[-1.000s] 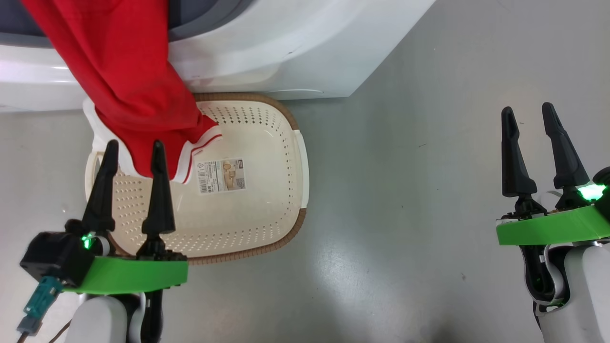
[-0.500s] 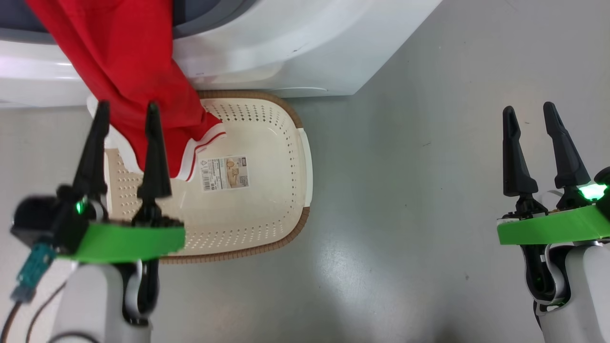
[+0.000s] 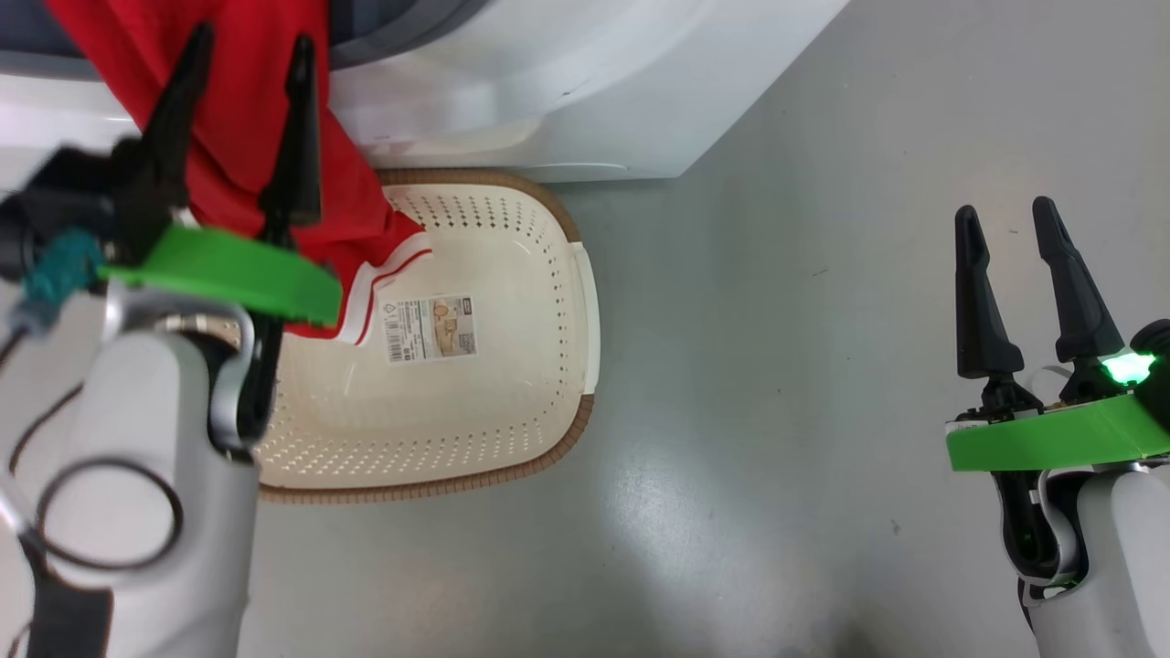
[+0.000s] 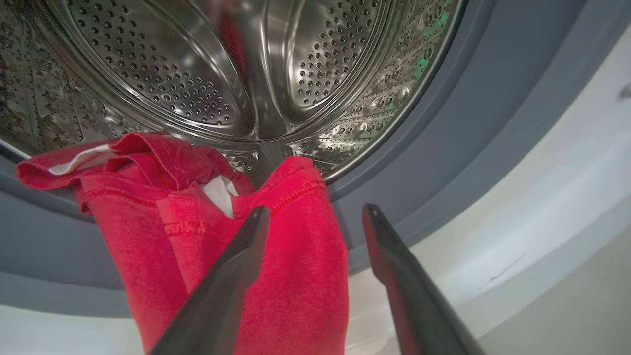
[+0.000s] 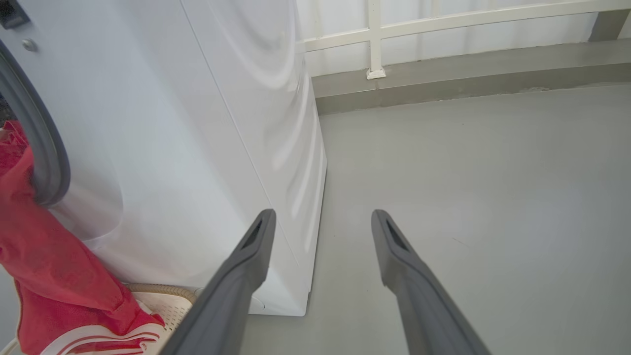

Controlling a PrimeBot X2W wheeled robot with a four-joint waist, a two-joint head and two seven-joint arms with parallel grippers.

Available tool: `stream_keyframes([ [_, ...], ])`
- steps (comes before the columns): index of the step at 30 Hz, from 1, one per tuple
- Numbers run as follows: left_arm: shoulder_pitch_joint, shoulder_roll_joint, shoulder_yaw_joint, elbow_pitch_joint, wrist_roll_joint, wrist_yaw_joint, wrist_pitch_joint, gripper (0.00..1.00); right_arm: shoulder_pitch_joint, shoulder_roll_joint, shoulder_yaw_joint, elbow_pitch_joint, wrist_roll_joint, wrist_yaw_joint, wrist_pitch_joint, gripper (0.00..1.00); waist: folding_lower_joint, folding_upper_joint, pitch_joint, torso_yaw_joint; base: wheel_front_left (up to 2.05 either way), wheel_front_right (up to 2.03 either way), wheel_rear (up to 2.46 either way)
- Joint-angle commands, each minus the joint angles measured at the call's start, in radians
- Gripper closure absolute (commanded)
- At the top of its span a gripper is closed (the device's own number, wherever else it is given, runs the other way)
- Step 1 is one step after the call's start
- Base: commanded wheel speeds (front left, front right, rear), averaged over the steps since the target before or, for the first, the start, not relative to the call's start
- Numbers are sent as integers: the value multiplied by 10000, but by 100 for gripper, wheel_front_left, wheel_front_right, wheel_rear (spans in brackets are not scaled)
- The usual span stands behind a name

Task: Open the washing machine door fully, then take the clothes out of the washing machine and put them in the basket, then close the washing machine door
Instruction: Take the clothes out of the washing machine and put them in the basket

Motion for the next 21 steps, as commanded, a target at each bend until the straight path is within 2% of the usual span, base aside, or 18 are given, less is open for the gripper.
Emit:
stream_keyframes([
  [1,-116,354,202,-128,-65,-69,83,0,118,-18,224,-235,67,65,-61,0,0,0,20,0,0,0,0],
  [9,-1289,457,-73,1155,-203,-142,968,0,88,-32,259,-242,76,65,-61,0,0,0,100,-15,0,0,0],
  [21,-2524,648,-386,3157,-43,-94,1131,0,49,-34,301,-242,68,65,-61,0,0,0,94,-79,0,0,0],
])
